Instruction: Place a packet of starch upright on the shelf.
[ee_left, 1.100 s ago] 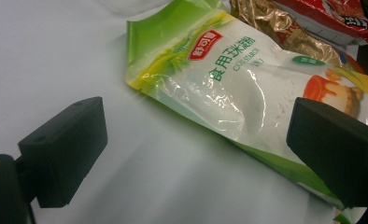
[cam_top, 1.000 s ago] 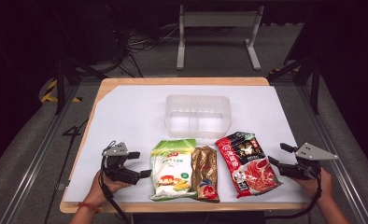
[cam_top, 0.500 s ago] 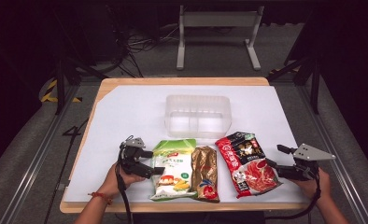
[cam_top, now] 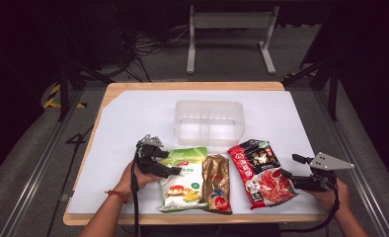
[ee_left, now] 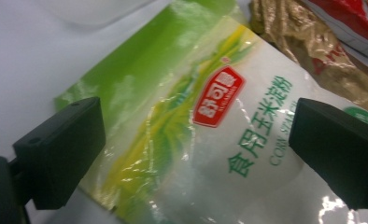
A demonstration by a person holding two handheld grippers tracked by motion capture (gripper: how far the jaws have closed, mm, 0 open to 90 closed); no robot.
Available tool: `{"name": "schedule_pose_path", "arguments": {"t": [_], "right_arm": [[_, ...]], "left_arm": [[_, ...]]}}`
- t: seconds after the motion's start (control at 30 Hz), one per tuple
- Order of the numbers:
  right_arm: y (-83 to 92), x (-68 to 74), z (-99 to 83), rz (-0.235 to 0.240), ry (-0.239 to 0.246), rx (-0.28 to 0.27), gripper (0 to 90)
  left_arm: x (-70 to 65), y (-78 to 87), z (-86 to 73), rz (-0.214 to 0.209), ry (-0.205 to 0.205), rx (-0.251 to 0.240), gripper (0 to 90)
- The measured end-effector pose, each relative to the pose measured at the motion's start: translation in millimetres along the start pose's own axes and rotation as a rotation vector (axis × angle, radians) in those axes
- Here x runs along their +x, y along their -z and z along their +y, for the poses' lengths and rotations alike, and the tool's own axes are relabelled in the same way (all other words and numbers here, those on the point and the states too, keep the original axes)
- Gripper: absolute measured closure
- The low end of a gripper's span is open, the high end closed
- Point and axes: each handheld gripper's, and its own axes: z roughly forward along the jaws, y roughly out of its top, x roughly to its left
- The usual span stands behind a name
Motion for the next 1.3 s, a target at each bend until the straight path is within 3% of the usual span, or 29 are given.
{"name": "schedule_pose_path", "arguments": {"t": [0.03,0.13,0.17,0.23,0.33,0.37,0.4,0.47,0.6,0.63,0.67,0.73,0.8,0.9,1.03,1.1,1.2,1.27,1.3], "right_arm": [[0.6,-0.3,-0.1,0.004,-0.004,-0.001,28.3],[1.9,-1.1,-0.5,-0.003,-0.006,-0.005,27.9],[3.0,-1.3,-0.5,-0.004,-0.005,-0.009,27.9],[4.4,-1.9,-0.6,-0.009,-0.006,-0.013,27.9],[3.5,-2.2,-1.3,-0.005,-0.005,-0.008,27.9],[3.5,-2.2,-1.3,-0.005,-0.005,-0.008,27.9],[2.4,-2.2,-0.5,-0.005,-0.004,-0.007,27.9],[1.3,-1.5,0.7,0.004,-0.009,-0.012,27.8],[0.3,-0.2,0.9,0.011,-0.003,-0.009,27.7],[0.1,-0.6,-0.1,0.02,-0.013,-0.007,27.6],[0.5,-1.0,-0.6,0.021,-0.017,-0.006,27.7],[1.4,-2.2,-1.2,0.03,-0.033,-0.015,28.0],[1.7,-3.0,-1.5,0.034,-0.043,-0.019,28.0],[2.3,-3.6,-1.8,0.048,-0.057,-0.019,28.0],[1.3,-2.0,-1.0,0.057,-0.054,-0.012,28.0],[0.5,-1.9,-0.9,0.06,-0.054,-0.011,27.7],[0.1,-1.7,-0.8,0.06,-0.056,-0.011,27.6],[-0.5,-1.6,-0.5,0.064,-0.059,-0.013,27.6],[-1.0,-1.7,-0.1,0.067,-0.061,-0.015,27.7]], "left_arm": [[-0.2,0.2,-0.8,-0.022,0.005,-0.004,5.8],[-1.0,3.3,-0.7,0.011,0.001,0.003,7.1],[-2.5,9.3,-2.5,0.036,0.001,-0.01,5.7],[-4.3,14.6,-4.6,0.092,-0.025,0.01,4.4],[0.7,18.0,-6.7,0.136,0.015,-0.015,1.9],[0.7,18.0,-6.7,0.136,0.015,-0.015,1.8],[5.2,15.8,-6.0,0.105,0.025,-0.02,1.9],[6.0,8.6,-3.7,0.096,0.014,0.015,1.8],[6.4,4.3,0.0,0.081,0.014,0.013,0.4],[8.7,4.7,0.4,0.055,0.025,0.006,0.4],[8.7,4.7,0.4,0.055,0.025,0.006,0.7],[9.8,4.6,-0.6,-0.048,0.026,-0.004,7.5],[8.8,3.5,0.2,-0.046,0.016,0.002,6.3],[12.1,4.6,1.0,-0.08,0.035,0.004,8.5],[12.6,7.6,-1.0,-0.027,0.051,-0.011,23.7],[10.6,8.3,-0.8,0.022,0.039,-0.005,33.2],[9.6,7.5,0.1,0.031,0.045,-0.001,33.8],[5.7,5.4,1.1,0.062,0.01,0.007,35.1],[3.9,3.9,1.5,0.055,0.003,0.011,33.4]]}}
